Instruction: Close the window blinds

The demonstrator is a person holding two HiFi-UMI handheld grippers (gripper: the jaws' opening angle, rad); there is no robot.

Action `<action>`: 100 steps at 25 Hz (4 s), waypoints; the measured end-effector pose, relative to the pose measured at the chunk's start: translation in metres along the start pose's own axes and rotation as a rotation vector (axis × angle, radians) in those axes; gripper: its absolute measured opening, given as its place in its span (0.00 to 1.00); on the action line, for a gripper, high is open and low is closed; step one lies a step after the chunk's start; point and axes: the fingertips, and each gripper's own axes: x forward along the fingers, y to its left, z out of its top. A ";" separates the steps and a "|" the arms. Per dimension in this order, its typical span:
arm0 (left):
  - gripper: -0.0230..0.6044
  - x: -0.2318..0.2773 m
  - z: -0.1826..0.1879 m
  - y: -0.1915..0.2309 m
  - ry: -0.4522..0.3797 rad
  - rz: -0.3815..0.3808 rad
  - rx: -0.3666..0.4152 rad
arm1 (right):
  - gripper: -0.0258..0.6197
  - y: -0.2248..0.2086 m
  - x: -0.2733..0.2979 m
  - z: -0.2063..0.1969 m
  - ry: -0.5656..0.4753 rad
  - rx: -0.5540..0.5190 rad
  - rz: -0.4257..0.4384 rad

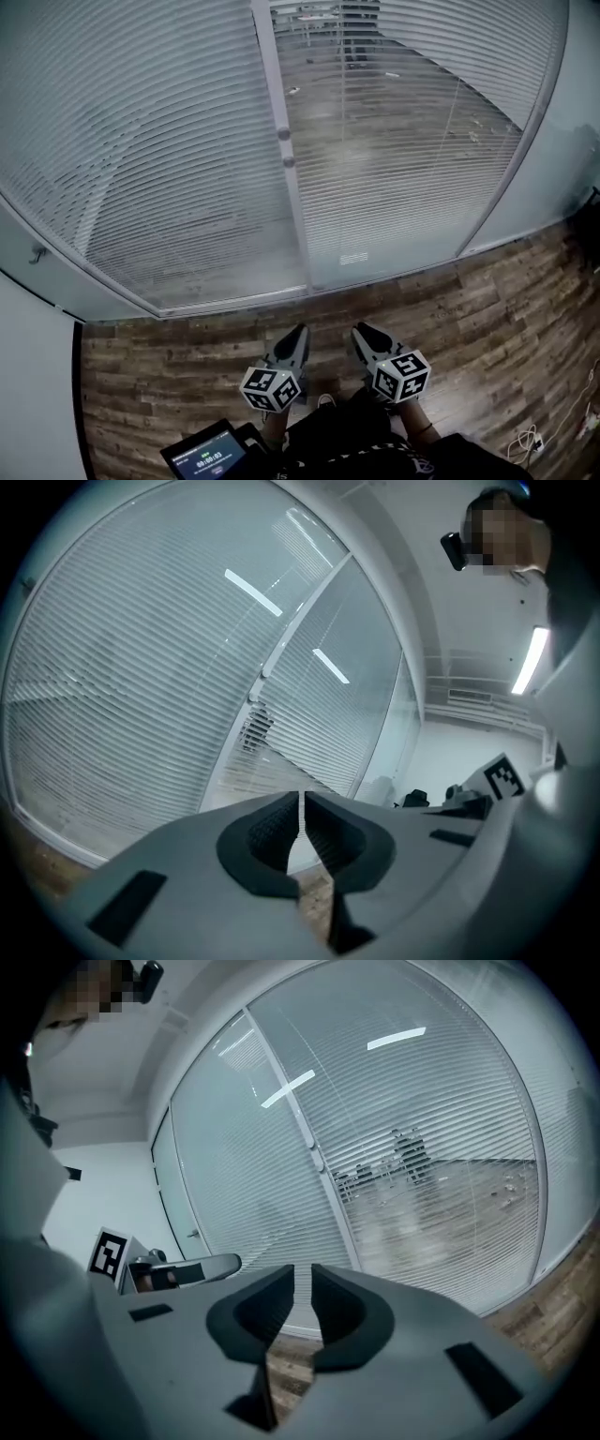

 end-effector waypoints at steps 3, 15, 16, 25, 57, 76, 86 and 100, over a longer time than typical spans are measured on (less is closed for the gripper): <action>0.05 0.018 0.007 0.016 -0.009 0.005 -0.039 | 0.15 -0.011 0.022 0.006 0.014 0.004 0.005; 0.05 0.155 0.098 0.077 -0.133 0.145 0.022 | 0.15 -0.098 0.137 0.087 0.047 -0.041 0.140; 0.07 0.171 0.111 0.080 -0.160 0.147 -0.004 | 0.15 -0.107 0.145 0.099 0.046 -0.052 0.157; 0.23 0.285 0.204 0.122 -0.213 0.380 0.323 | 0.15 -0.174 0.209 0.164 0.042 -0.108 0.265; 0.24 0.345 0.252 0.172 -0.330 0.278 -0.229 | 0.15 -0.207 0.233 0.157 0.069 -0.002 0.157; 0.24 0.347 0.249 0.173 -0.401 0.093 -0.583 | 0.15 -0.218 0.228 0.143 0.088 0.039 0.106; 0.24 0.352 0.241 0.161 0.035 0.535 0.876 | 0.15 -0.217 0.228 0.135 0.116 0.035 0.113; 0.24 0.345 0.249 0.174 -0.345 0.258 -0.296 | 0.15 -0.224 0.232 0.131 0.119 0.051 0.096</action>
